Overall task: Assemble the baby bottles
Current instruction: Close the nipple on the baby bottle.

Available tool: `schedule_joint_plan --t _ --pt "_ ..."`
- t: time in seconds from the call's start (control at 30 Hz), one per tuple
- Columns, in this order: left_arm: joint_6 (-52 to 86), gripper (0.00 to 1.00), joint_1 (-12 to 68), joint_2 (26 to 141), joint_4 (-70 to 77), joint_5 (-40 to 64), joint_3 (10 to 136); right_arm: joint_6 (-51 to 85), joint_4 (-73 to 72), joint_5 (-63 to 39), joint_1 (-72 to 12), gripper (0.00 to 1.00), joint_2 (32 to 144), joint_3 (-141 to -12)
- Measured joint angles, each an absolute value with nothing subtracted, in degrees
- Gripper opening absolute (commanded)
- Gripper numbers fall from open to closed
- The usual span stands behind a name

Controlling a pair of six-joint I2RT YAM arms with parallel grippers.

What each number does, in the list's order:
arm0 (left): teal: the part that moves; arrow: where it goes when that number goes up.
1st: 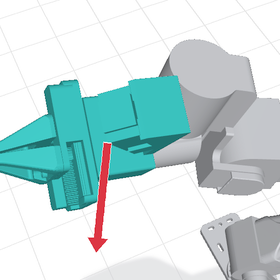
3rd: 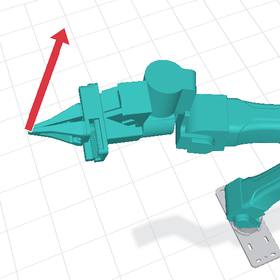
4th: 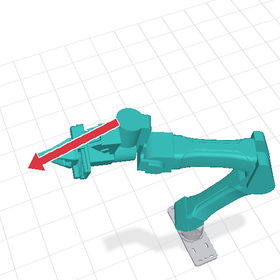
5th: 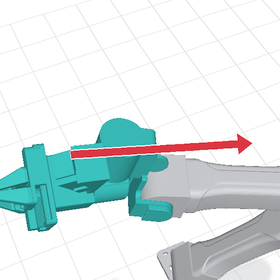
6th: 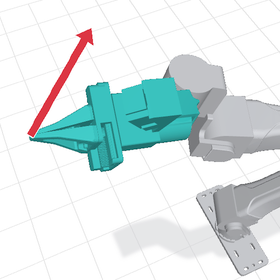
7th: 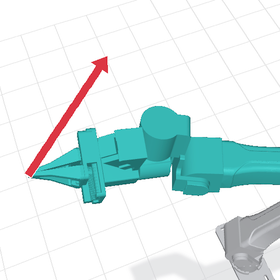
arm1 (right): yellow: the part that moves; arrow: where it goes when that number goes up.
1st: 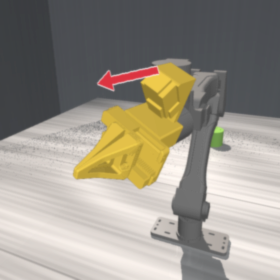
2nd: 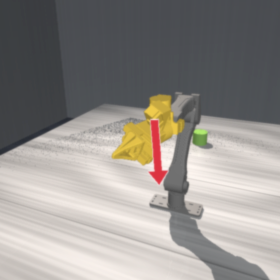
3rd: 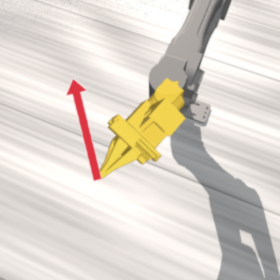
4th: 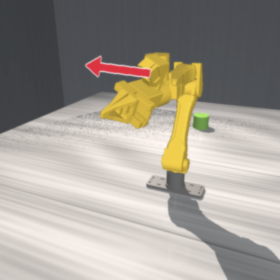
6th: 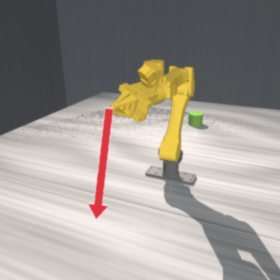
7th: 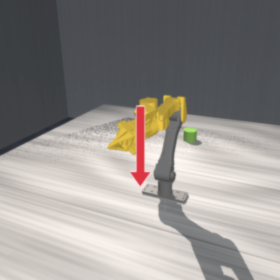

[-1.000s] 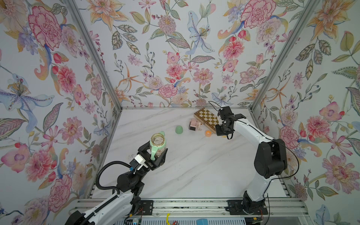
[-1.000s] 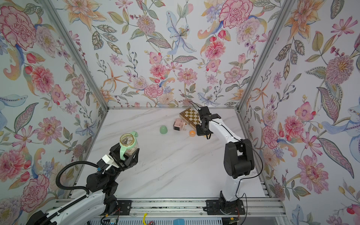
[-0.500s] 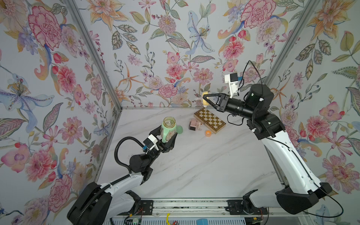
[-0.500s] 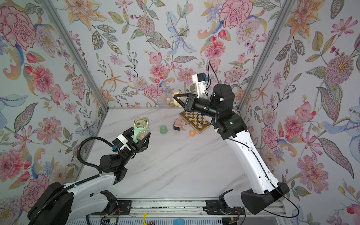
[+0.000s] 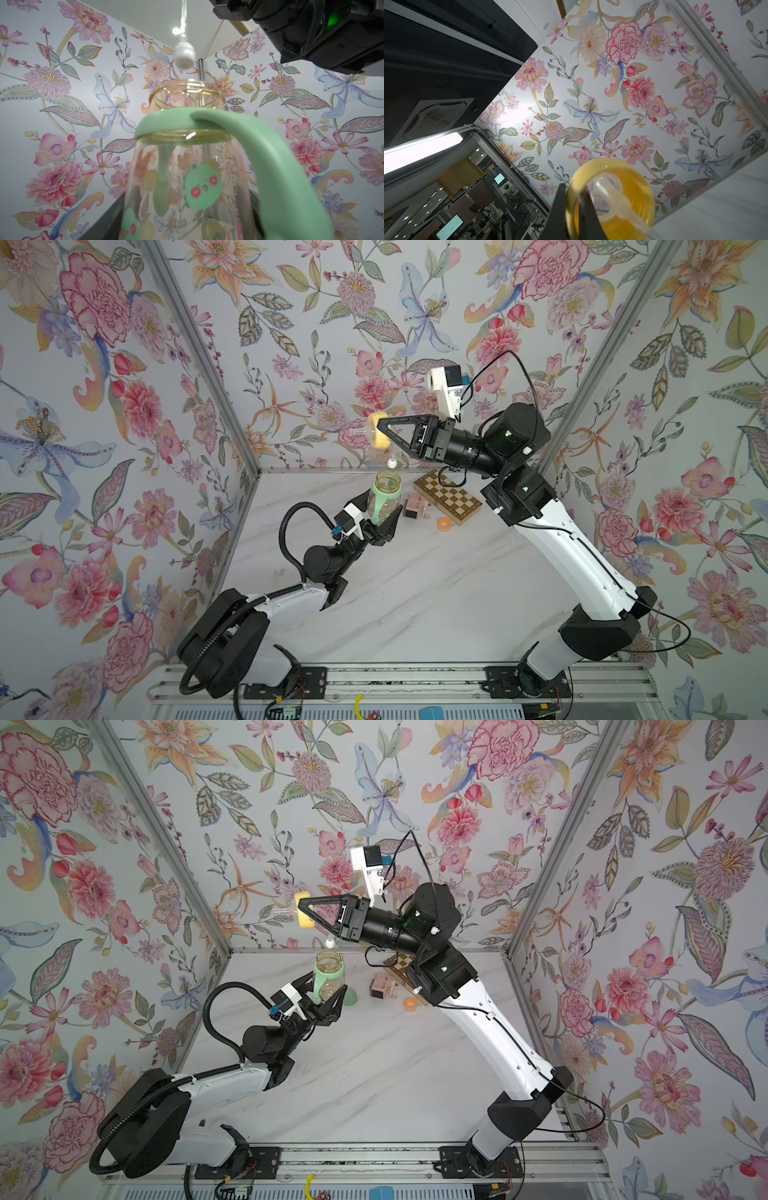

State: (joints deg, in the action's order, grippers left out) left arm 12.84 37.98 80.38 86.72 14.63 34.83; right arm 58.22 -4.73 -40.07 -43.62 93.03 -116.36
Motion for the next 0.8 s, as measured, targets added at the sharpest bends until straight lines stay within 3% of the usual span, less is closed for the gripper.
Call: schedule_joint_plan --t 0.37,0.8 --pt "12.62 0.01 38.28 80.25 86.74 14.09 34.98 59.07 -8.38 -39.9 -46.22 0.0 93.86 -115.57" --pt "12.45 0.01 38.28 78.94 86.74 14.13 34.98 60.34 -13.72 -39.38 -46.46 0.0 92.97 -105.12"
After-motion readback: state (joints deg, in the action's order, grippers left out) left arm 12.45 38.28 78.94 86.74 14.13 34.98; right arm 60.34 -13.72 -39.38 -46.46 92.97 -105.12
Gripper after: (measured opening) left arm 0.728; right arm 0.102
